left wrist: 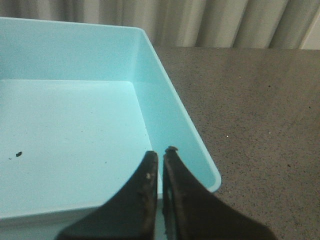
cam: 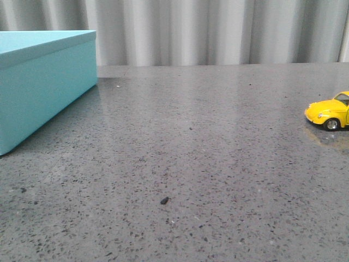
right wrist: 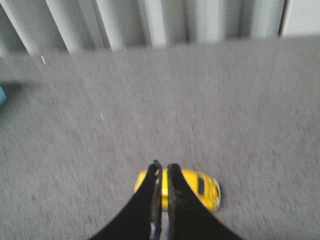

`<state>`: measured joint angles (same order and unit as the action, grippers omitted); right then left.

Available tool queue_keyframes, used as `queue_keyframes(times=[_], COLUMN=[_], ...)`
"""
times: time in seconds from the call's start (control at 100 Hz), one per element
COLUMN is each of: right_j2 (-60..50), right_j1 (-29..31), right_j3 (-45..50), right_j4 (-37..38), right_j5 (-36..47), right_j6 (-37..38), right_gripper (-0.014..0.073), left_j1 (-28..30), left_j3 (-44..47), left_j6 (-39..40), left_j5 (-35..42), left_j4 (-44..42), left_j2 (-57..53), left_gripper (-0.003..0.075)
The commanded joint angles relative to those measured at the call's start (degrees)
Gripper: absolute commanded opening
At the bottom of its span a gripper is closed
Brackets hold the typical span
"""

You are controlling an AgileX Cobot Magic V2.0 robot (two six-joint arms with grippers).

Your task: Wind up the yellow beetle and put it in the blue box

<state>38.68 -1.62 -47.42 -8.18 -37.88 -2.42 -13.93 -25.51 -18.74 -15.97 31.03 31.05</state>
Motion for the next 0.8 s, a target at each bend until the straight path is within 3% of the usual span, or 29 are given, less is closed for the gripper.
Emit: queue_keyframes(times=[0.0, 0.12, 0.33, 0.79], right_j2=[5.69, 13.78, 25.7, 41.1], right_j1=[0.32, 0.32, 0.32, -1.67], right_j3=[-7.0, -13.56, -21.49, -27.62], right_j4=[2.32, 3.47, 3.47, 0.78], right_j5=[-6.19, -17.06, -26.11, -30.2], right_j6=[-0.26, -0.26, -0.26, -0.84], right_gripper=[-0.0052, -0.0052, -0.0052, -0.0052], left_j1=[-0.85, -2.9, -3.94, -3.94], left_j3=[-2.29, -2.29, -2.29, -2.29], left_j6=[-0.14, -0.14, -0.14, -0.14], left_j5=[3.8, 3.9, 3.9, 3.43], left_j4=[0.39, 0.39, 0.39, 0.39], left_j2=[0.82, 0.82, 0.82, 0.82], left_gripper=[-0.0021, -0.0021, -0.0021, -0.0021])
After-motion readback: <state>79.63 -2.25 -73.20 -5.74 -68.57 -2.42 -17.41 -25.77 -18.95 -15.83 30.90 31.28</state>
